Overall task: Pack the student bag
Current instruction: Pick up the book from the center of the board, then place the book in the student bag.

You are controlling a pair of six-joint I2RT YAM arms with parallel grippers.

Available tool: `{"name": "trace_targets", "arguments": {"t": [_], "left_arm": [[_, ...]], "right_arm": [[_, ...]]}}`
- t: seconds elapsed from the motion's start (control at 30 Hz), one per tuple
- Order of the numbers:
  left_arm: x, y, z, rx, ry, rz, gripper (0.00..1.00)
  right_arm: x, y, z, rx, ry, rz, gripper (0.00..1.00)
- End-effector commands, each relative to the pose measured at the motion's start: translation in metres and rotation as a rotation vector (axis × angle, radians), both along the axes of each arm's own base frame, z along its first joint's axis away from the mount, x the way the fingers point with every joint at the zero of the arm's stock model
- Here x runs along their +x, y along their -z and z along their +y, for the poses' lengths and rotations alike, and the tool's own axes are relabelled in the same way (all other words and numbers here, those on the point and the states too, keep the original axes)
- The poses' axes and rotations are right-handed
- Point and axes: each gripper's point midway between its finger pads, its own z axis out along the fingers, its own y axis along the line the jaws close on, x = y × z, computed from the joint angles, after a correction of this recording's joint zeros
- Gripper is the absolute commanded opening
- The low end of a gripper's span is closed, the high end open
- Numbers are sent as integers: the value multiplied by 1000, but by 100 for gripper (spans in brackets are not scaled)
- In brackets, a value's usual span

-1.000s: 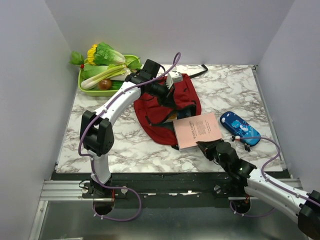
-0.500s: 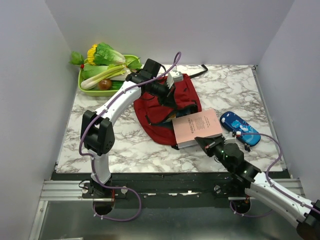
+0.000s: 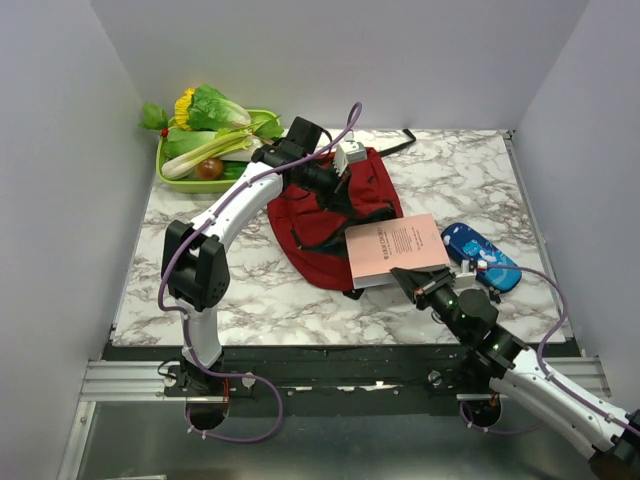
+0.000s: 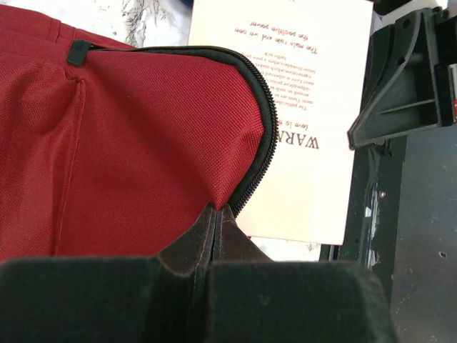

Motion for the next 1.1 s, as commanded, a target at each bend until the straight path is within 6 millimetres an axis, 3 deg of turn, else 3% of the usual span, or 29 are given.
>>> {"name": "trace_targets", "arguments": {"t": [0.0,0.23,0.53,0.77,0.87,0.9,0.93,1.0,1.03,1.07], "left_arm": [[-1,-17,-11,-47,25,-15,0],[-1,-18,-10,-43,30,-17,0],[-3,-22,-9,-52,36,-26,0],[-8,-34,-10,-72,30,-12,0],[-11,-45,-13,-100,20,19,0],[-12,-49,-14,-109,20,23,0],[-14,-52,-15,-117,15,37,0],[-16,-60,-17,-133,20,38,0],[-17,-63,-17,-135,18,47,0],[-19,-69,-17,-147,26,42,0]], "right_arm": [[4,-23,13,93,-36,-76,1],[-3,-67,32,101,-142,-200,1],[-8,-85,33,67,-168,-224,1],[28,-74,40,-11,-68,-260,1],[47,-69,53,-4,-53,-265,1],[52,-83,58,39,-51,-311,1],[60,-67,66,19,-60,-283,1],[68,-73,75,51,-67,-317,1],[77,-61,83,41,-74,-291,1],[80,-62,86,54,-84,-298,1]]}}
